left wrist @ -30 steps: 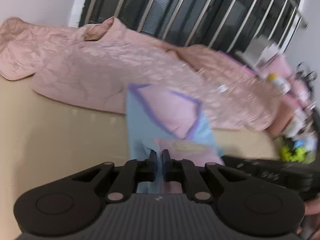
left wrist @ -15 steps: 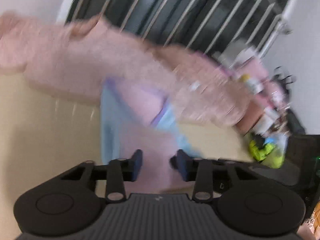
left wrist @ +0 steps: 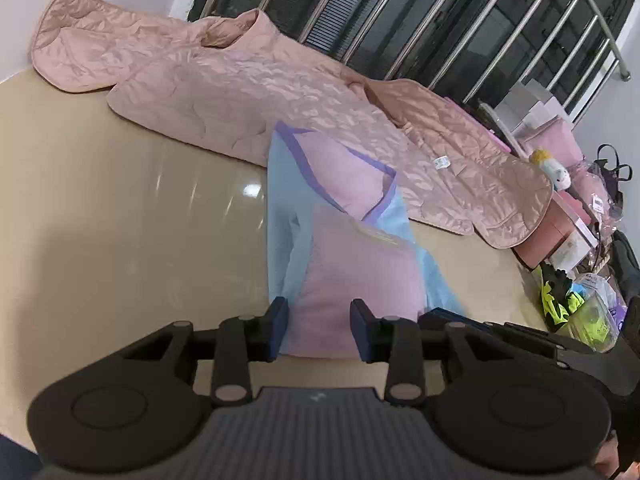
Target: Fold clothes
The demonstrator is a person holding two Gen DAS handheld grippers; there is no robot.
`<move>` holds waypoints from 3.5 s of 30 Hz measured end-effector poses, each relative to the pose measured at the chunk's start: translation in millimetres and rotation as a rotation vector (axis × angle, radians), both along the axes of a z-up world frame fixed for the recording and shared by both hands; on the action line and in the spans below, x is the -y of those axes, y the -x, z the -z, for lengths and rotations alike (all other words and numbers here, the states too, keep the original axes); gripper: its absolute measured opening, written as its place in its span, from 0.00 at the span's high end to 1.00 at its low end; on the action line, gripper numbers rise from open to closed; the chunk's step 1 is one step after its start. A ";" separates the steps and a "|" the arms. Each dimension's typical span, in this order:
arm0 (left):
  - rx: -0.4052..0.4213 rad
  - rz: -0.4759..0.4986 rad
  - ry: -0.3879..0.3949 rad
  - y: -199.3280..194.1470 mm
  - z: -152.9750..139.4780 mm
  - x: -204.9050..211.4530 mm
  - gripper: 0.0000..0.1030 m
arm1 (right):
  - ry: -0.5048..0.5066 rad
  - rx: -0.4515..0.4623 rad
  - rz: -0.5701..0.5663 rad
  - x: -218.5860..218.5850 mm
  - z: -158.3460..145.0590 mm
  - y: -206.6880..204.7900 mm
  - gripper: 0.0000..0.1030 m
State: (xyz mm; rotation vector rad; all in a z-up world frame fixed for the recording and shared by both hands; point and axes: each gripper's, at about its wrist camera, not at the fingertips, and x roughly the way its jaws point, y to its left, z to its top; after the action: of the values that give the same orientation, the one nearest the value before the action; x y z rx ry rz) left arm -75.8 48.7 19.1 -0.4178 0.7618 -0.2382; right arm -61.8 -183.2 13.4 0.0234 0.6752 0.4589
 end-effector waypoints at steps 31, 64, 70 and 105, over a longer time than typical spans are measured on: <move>0.024 0.048 0.041 -58.1 9.8 19.9 0.64 | -0.032 0.009 0.021 -5.4 -14.9 -33.3 0.92; 0.011 -0.138 -0.087 -189.5 -17.2 -15.5 0.98 | -0.036 -0.082 0.168 16.6 -21.1 -199.9 0.97; 0.105 -0.118 -0.068 -126.6 -46.9 -15.7 0.98 | -0.065 0.037 0.098 32.6 -47.9 -139.6 0.97; 0.107 -0.038 -0.033 14.2 -17.0 -1.6 0.59 | -0.008 0.050 -0.172 48.8 -15.8 25.9 0.76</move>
State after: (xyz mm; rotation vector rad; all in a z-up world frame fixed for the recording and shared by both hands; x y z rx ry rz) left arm -90.0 50.3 36.1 -0.3853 0.6512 -0.2103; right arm -87.7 -231.9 29.3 -0.0386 0.6292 0.6251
